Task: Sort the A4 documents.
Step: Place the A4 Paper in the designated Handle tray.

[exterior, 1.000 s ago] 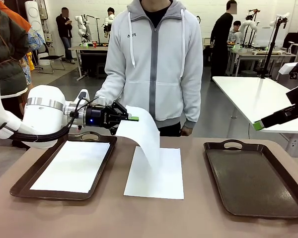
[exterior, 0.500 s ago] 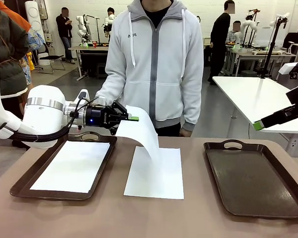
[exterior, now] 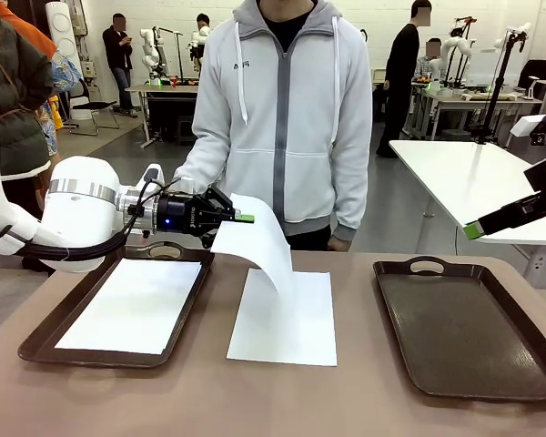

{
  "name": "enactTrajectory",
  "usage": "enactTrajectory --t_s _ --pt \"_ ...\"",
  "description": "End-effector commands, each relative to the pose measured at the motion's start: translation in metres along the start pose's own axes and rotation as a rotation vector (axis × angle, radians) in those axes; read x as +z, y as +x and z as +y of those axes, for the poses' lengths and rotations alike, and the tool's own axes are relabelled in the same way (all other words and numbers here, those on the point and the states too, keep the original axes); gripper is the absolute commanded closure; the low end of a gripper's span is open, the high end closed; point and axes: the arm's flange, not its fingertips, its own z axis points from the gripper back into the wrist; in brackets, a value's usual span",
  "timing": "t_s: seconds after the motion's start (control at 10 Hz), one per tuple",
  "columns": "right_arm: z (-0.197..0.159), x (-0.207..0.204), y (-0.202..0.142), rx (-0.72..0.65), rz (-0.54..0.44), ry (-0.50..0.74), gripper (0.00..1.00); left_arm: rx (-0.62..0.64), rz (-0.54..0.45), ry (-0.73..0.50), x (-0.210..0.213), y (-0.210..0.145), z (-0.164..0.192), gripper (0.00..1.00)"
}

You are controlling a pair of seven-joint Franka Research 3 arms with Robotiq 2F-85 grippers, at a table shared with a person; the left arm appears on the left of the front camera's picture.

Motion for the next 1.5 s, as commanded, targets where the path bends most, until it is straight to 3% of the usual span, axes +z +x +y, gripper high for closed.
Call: enactTrajectory --t_s 0.0,0.1,0.3,1.0,1.4 --pt "0.000 -0.001 0.000 -0.001 0.000 0.006 0.00 -0.118 0.078 0.142 0.013 -0.003 -0.019 0.99" --pt "0.000 -0.001 0.000 -0.001 0.000 0.006 0.00 -0.137 0.125 0.232 0.029 -0.003 -0.025 0.99" --pt "0.000 -0.001 0.000 -0.001 0.000 0.006 0.00 -0.133 0.164 0.296 0.061 0.000 -0.024 0.99" --pt "0.000 -0.001 0.000 -0.001 0.000 0.006 0.00 -0.059 0.136 0.554 0.148 0.056 0.025 0.99" --pt "0.000 -0.001 0.000 -0.001 0.000 0.006 0.00 -0.036 0.076 0.796 0.182 0.075 0.052 0.99"
